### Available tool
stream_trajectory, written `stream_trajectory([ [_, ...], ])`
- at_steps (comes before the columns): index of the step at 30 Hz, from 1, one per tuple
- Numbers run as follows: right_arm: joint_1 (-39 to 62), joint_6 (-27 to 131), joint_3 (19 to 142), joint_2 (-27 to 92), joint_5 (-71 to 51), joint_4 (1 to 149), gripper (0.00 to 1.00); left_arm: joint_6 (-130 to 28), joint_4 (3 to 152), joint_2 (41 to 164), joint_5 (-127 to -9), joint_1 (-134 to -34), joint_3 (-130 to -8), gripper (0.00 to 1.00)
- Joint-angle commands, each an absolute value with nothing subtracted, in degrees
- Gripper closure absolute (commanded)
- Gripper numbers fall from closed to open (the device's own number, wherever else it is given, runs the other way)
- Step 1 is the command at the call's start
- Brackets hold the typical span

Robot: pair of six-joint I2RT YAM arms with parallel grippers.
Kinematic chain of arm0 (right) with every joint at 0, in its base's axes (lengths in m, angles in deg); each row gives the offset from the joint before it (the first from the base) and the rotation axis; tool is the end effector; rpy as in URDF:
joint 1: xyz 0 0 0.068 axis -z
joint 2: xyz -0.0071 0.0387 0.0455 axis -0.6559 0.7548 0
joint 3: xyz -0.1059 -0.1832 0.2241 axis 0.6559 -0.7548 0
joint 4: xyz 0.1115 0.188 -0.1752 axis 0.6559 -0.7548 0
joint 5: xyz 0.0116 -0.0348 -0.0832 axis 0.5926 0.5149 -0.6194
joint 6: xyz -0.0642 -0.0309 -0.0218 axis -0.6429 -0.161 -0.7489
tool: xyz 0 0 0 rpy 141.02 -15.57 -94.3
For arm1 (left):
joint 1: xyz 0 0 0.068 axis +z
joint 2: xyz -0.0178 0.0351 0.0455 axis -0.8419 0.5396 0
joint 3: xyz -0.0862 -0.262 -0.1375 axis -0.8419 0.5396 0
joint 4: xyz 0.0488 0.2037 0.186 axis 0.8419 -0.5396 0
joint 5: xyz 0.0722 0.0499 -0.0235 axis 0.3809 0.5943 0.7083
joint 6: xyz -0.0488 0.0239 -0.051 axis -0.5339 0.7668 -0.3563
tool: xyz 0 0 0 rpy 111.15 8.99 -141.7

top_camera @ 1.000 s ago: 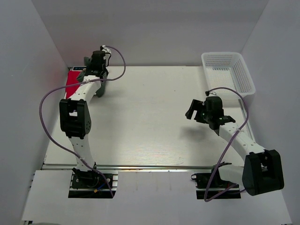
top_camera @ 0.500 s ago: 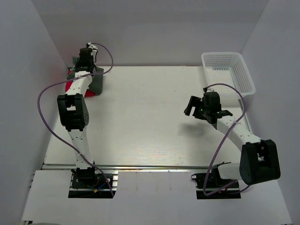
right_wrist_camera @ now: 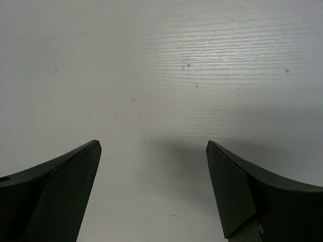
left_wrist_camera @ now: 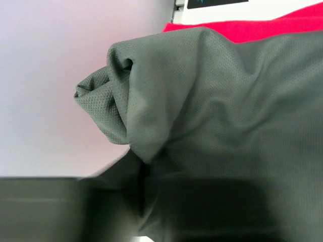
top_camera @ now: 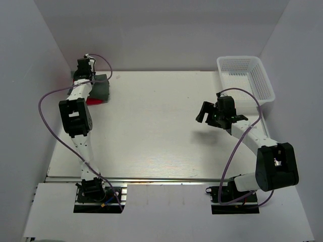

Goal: Fold and stack the t-shirts
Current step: Put the neatly folded tshirt into the corner of the board with the left arm

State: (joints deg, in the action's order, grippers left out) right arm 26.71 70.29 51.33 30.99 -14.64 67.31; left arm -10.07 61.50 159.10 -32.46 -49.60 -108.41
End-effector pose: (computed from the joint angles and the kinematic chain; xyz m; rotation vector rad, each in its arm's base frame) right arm 0.3122 0.0826 0.2276 0.1903 2.3054 0.4114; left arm 0.5877 0.1089 0.2294 0.1400 2.2215 0.8815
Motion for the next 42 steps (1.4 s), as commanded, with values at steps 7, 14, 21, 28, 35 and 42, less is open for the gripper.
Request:
stream_trajectory([
  [7, 26.5, 70.3, 54.0, 31.1, -13.0, 67.2, 0.09, -13.0, 63.0, 159.7, -31.2, -48.6, -113.2, 0.0],
  [14, 26.4, 70.6, 52.0, 28.2, -11.9, 67.7, 0.09, -20.1, 58.1, 154.4, -34.5, -49.8, -112.4, 0.0],
  [21, 26.6, 70.5, 48.8, 21.7, -9.8, 67.9, 0.09, -31.0, 50.4, 147.5, -51.7, -50.9, -109.3, 0.0],
  [28, 26.7, 70.1, 43.6, 13.0, -9.4, 68.0, 0.09, -42.9, 49.4, 134.4, -68.2, -54.7, -92.9, 0.0],
  [35, 26.8, 69.0, 39.1, 6.9, -9.6, 64.8, 0.09, -52.6, 64.5, 108.0, -63.4, -68.0, -57.7, 0.0],
  [42, 26.8, 69.3, 34.1, 1.3, -9.2, 65.0, 0.09, -58.7, 70.0, 94.3, -58.1, -84.3, -35.0, 0.0],
])
